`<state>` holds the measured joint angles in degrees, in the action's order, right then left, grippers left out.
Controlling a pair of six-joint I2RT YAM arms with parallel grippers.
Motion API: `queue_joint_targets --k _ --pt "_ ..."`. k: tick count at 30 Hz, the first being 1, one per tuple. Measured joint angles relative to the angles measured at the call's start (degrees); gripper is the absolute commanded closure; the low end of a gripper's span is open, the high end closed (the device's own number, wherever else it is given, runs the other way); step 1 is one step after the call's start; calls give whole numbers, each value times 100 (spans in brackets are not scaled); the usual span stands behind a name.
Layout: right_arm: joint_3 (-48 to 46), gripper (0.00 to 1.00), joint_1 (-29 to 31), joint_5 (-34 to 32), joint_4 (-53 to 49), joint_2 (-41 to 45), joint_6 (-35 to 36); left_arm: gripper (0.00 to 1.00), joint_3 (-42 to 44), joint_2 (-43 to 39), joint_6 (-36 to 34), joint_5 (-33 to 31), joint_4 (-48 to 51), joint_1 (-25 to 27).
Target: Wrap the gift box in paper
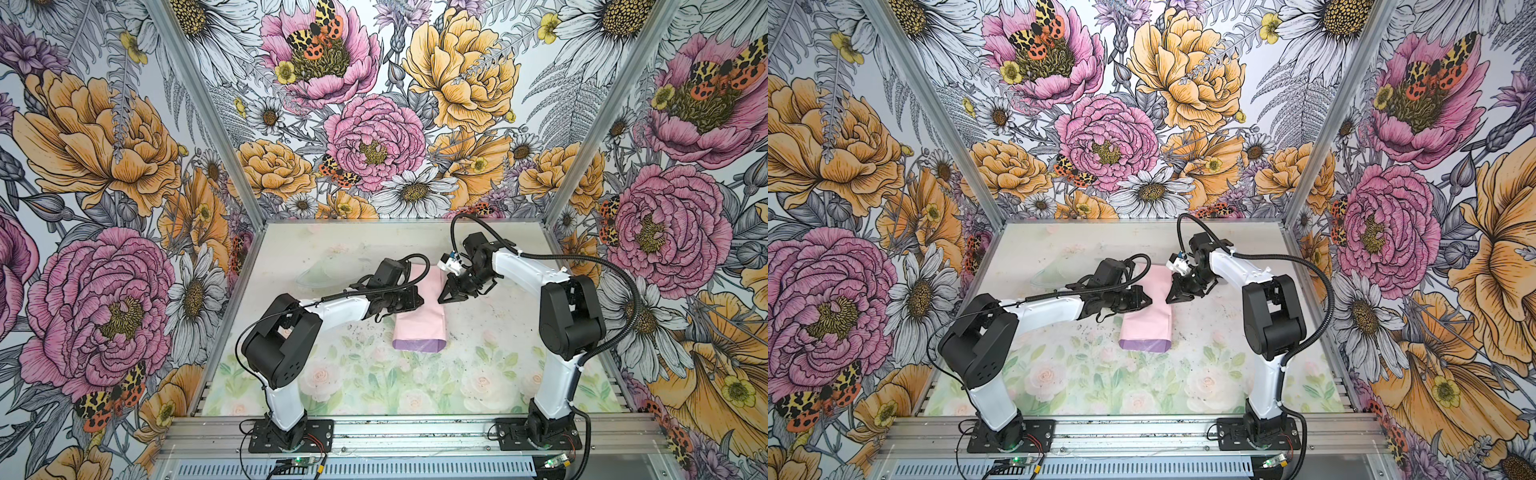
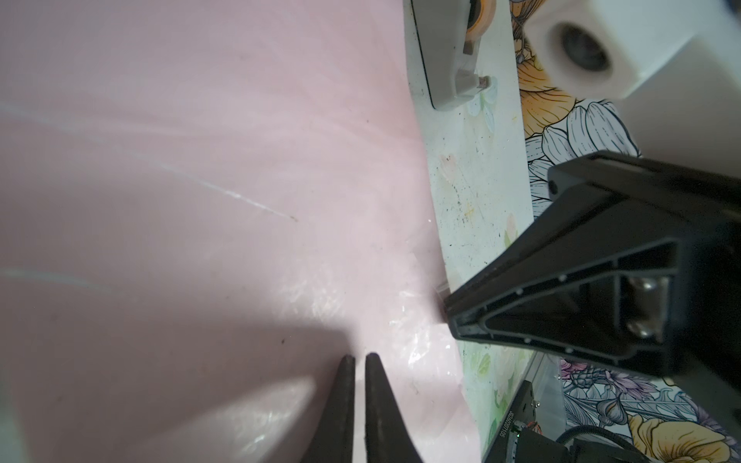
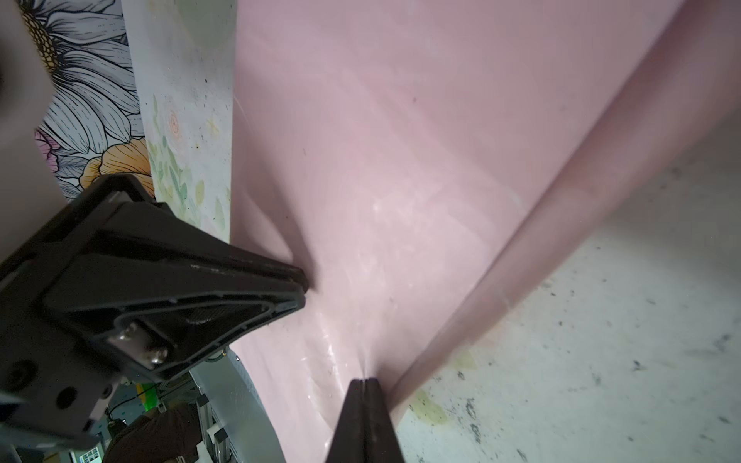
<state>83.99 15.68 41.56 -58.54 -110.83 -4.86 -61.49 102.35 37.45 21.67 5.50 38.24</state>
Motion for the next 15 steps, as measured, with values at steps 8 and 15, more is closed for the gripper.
queue_joint_targets --k 8,15 --pt "153 100 0 -81 -201 -122 -20 89 0 0 -17 0 0 4" --pt "245 100 -39 -188 -367 -122 -44 89 0 0 -17 -2 0 4"
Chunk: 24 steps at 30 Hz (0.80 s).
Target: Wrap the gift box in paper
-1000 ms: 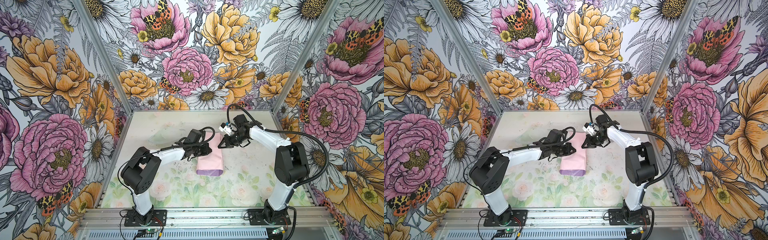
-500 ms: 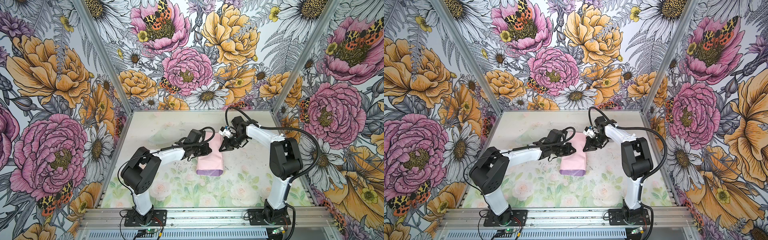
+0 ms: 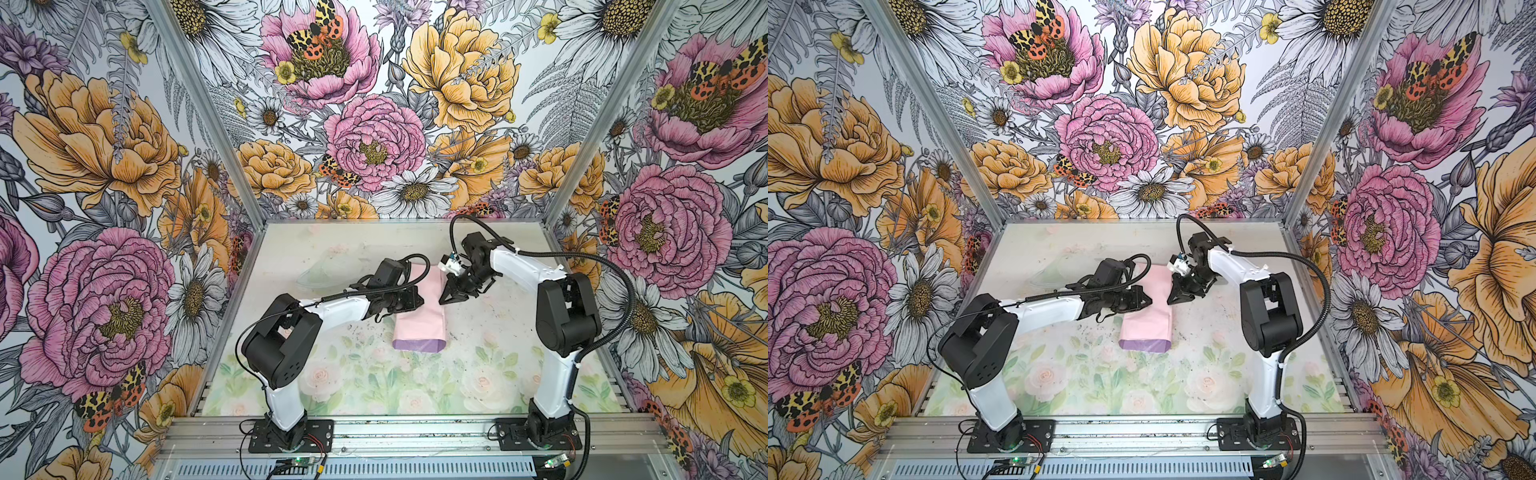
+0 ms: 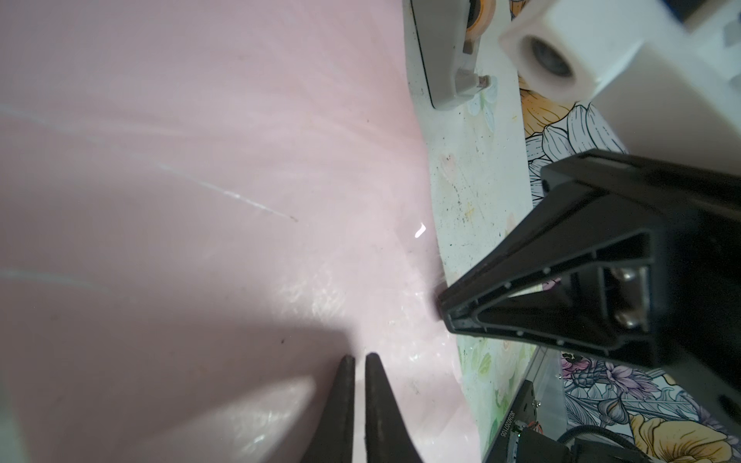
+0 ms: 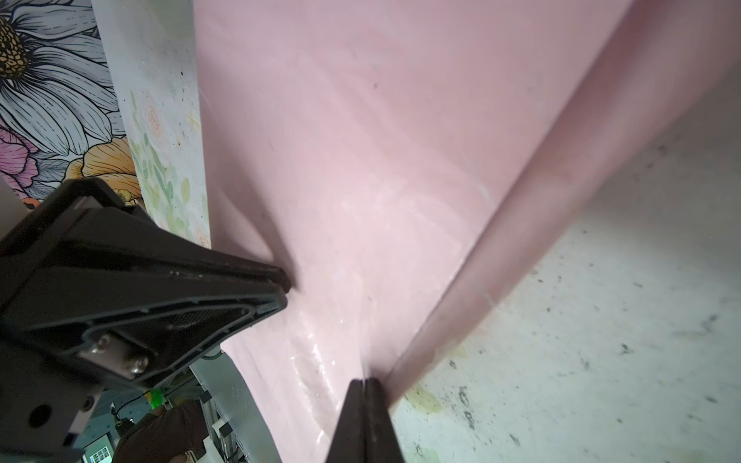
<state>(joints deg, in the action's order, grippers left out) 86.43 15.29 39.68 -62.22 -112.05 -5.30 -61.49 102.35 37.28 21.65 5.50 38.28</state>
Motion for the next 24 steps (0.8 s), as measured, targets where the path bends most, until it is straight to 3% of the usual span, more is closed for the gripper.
queue_joint_targets --k 24 --pt "236 100 0 22 -186 -245 -125 89 0 0 -2 2 0 0"
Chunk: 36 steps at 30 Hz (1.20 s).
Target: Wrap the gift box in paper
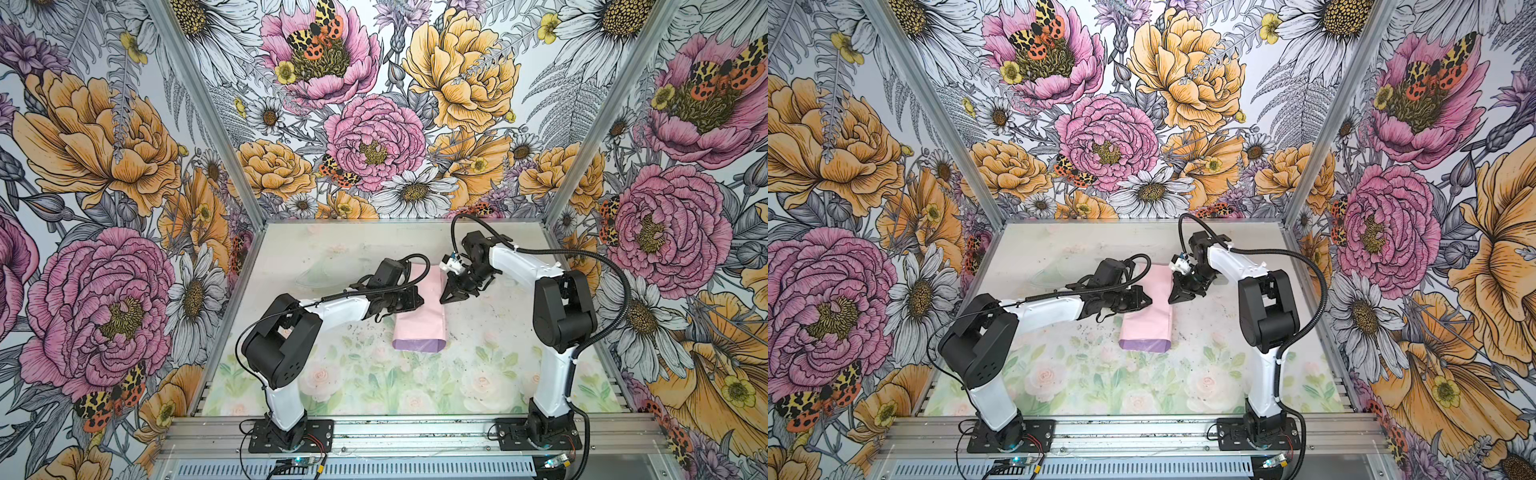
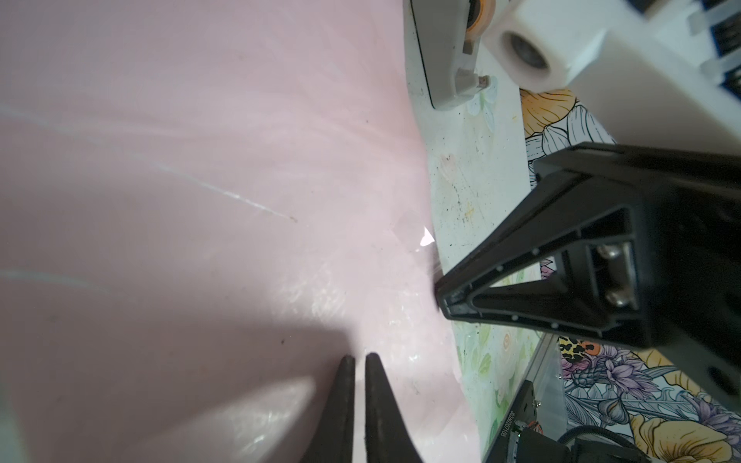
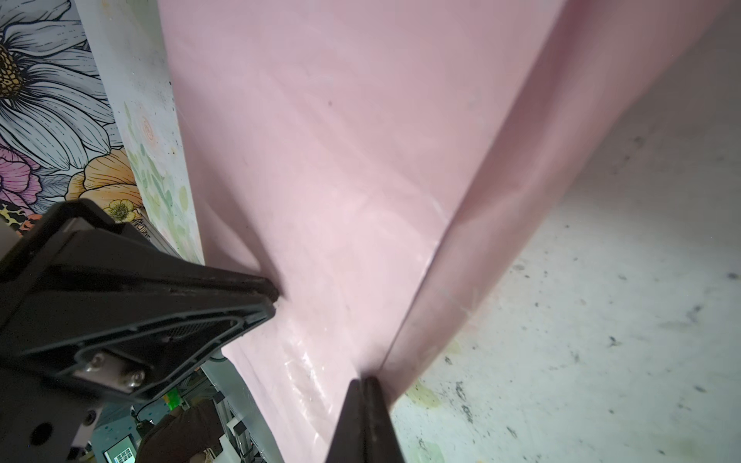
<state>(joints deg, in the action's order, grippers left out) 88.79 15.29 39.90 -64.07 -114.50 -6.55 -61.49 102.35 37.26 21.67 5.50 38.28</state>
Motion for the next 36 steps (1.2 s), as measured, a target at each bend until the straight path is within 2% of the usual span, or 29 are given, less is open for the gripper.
queue_joint_targets --k 27,36 --pt "70 100 2 -2 -83 -50 -4 89 -258 44 -22 24 144 61" --pt "70 100 2 -2 -83 -50 -4 90 -492 238 -15 243 -271 61"
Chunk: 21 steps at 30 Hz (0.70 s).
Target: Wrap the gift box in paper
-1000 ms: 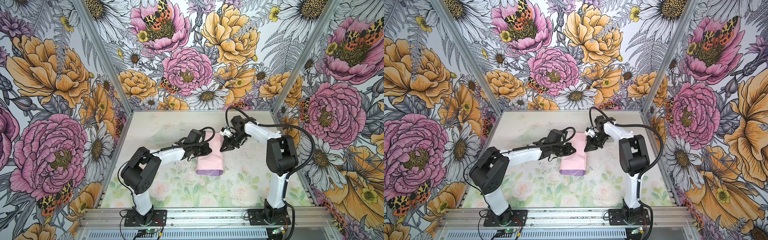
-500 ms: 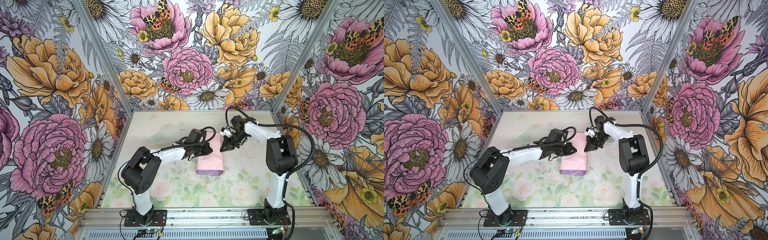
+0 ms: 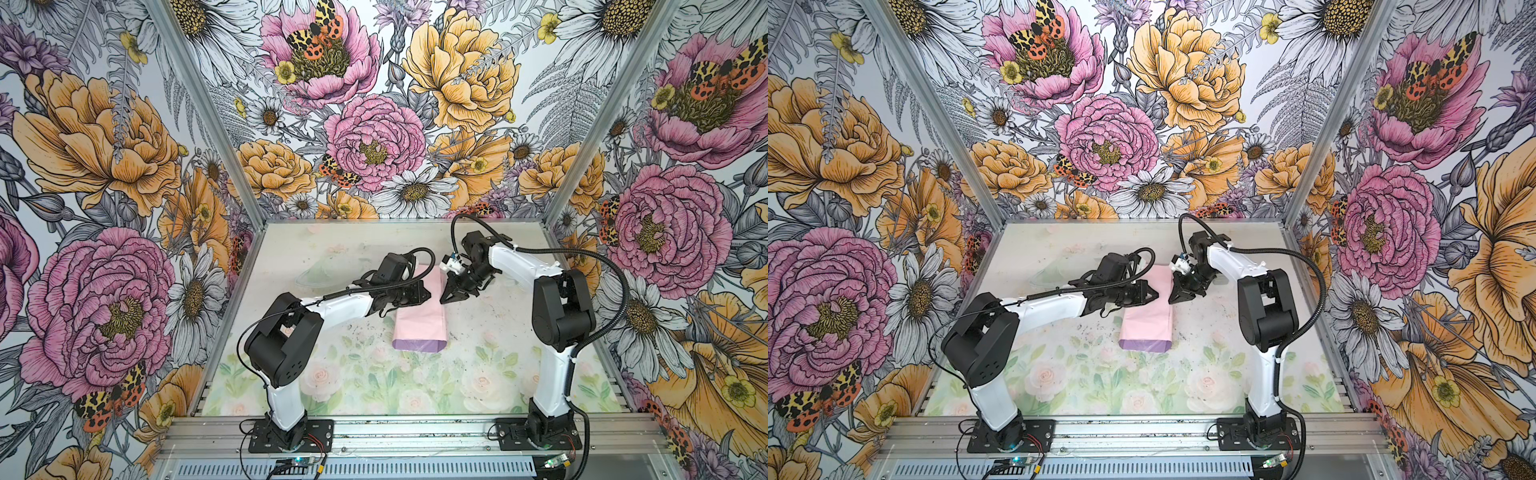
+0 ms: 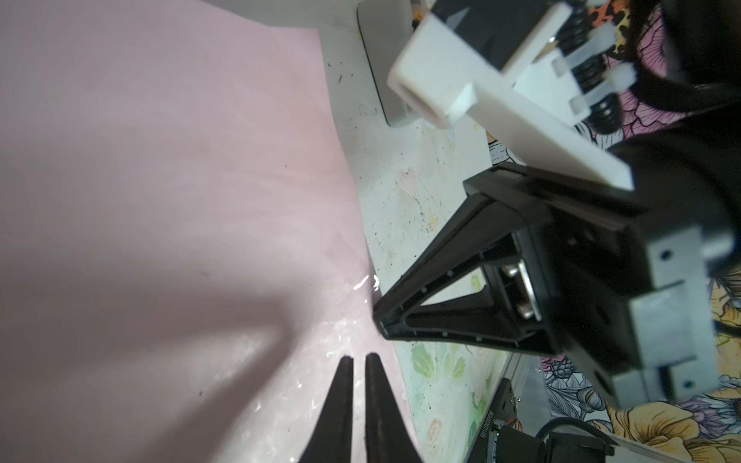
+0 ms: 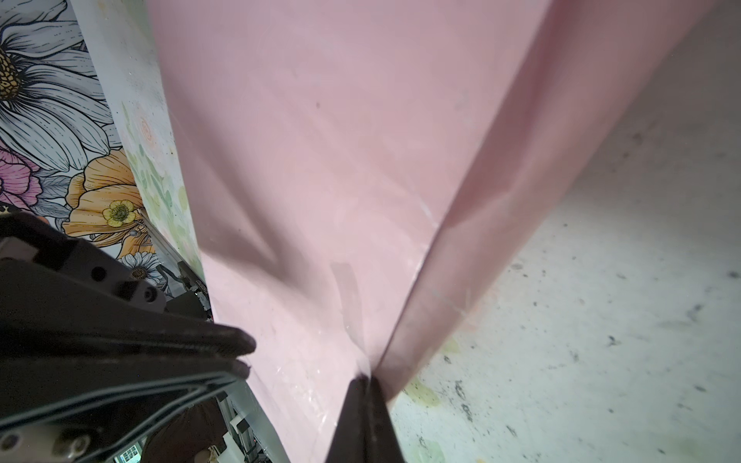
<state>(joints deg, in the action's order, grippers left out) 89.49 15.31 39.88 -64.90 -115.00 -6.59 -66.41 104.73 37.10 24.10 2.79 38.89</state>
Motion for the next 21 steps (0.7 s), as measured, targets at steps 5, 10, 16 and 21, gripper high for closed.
queue_joint_targets --k 5,10,16,21 --pt "0 100 0 -2 0 0 0 90 -173 387 39 103 -208 13" --pt "0 100 0 -2 0 0 0 90 -221 540 44 153 -345 37" --pt "0 100 0 -2 0 0 0 90 -223 540 61 254 -555 74" --pt "0 100 0 -2 0 0 0 90 -223 542 111 282 -662 92"
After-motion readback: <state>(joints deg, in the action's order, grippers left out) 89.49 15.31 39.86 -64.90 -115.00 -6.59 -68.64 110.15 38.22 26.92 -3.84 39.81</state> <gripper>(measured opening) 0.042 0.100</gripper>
